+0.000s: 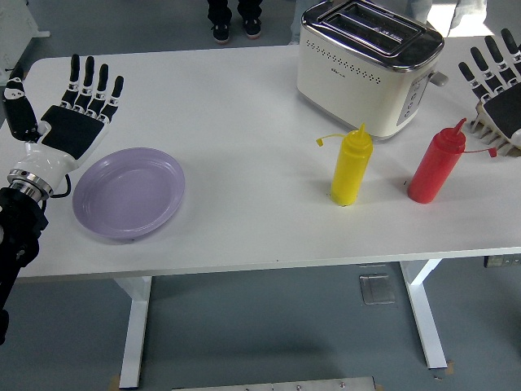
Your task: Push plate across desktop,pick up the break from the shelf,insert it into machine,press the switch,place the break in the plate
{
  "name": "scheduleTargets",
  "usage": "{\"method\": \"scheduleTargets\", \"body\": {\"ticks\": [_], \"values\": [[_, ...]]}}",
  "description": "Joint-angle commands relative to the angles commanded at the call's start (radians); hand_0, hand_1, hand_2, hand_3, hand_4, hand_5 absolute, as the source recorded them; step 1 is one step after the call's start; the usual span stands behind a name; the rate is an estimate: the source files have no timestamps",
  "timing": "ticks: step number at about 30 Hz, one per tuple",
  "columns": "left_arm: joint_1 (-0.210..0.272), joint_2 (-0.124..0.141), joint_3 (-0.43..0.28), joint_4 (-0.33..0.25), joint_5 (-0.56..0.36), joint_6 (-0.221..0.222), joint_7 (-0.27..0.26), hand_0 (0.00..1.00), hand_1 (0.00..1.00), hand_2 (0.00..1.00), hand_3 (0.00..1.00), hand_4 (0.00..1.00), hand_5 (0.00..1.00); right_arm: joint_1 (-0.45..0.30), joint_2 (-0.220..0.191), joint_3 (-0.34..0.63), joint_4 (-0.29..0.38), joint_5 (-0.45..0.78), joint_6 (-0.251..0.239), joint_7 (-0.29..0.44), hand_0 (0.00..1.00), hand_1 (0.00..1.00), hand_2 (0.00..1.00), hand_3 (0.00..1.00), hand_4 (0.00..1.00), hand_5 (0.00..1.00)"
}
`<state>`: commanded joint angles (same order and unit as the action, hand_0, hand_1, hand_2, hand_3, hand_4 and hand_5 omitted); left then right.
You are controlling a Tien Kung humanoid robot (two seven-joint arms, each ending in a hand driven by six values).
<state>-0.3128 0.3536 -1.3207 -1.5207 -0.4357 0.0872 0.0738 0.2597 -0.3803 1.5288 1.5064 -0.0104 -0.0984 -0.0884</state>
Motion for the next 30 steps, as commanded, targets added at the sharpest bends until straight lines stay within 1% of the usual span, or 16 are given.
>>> {"method": "scheduleTargets", "body": {"ticks": [10, 15, 16, 21, 22, 27, 28, 30], "values": [[-0.001, 0.000, 0.002, 0.000, 0.002, 0.000, 0.000, 0.802, 0.760, 0.712, 0.737, 0.808, 0.998, 0.000, -0.001, 0.002, 0.000, -0.015, -0.001, 0.000, 0.825, 0.767, 0.761, 0.746, 0.695, 0.419], [0.003, 0.004, -0.001, -0.004, 0.029, 0.002, -0.006, 0.802, 0.760, 0.712, 0.737, 0.808, 0.998, 0.005, -0.008, 0.001, 0.004, -0.095, -0.010, 0.011, 0.825, 0.767, 0.761, 0.746, 0.695, 0.419], [0.005, 0.006, -0.002, -0.007, 0.039, 0.002, -0.008, 0.802, 0.759, 0.710, 0.737, 0.808, 0.998, 0.007, -0.012, -0.001, 0.004, -0.111, -0.011, 0.015, 0.825, 0.765, 0.753, 0.744, 0.668, 0.354], [0.021, 0.018, -0.015, -0.019, 0.086, 0.004, -0.018, 0.802, 0.759, 0.710, 0.737, 0.808, 0.998, 0.022, -0.045, -0.013, 0.000, -0.231, -0.010, 0.039, 0.825, 0.765, 0.753, 0.744, 0.668, 0.354], [0.024, 0.020, -0.018, -0.021, 0.093, 0.004, -0.019, 0.802, 0.758, 0.710, 0.737, 0.808, 0.998, 0.024, -0.052, -0.015, -0.002, -0.253, -0.008, 0.043, 0.825, 0.763, 0.751, 0.745, 0.647, 0.295], [0.048, 0.032, -0.038, -0.030, 0.122, 0.005, -0.026, 0.802, 0.758, 0.710, 0.737, 0.808, 0.998, 0.031, -0.087, -0.018, -0.009, -0.360, -0.002, 0.052, 0.825, 0.763, 0.751, 0.745, 0.647, 0.295], [0.052, 0.033, -0.041, -0.032, 0.126, 0.005, -0.027, 0.802, 0.755, 0.709, 0.728, 0.808, 0.998, 0.032, -0.091, -0.019, -0.009, -0.375, 0.000, 0.053, 0.824, 0.763, 0.751, 0.743, 0.640, 0.268], [0.062, 0.037, -0.047, -0.036, 0.137, 0.005, -0.029, 0.802, 0.755, 0.709, 0.728, 0.808, 0.998, 0.034, -0.099, -0.021, -0.012, -0.403, 0.002, 0.055, 0.824, 0.763, 0.751, 0.743, 0.640, 0.268]]}}
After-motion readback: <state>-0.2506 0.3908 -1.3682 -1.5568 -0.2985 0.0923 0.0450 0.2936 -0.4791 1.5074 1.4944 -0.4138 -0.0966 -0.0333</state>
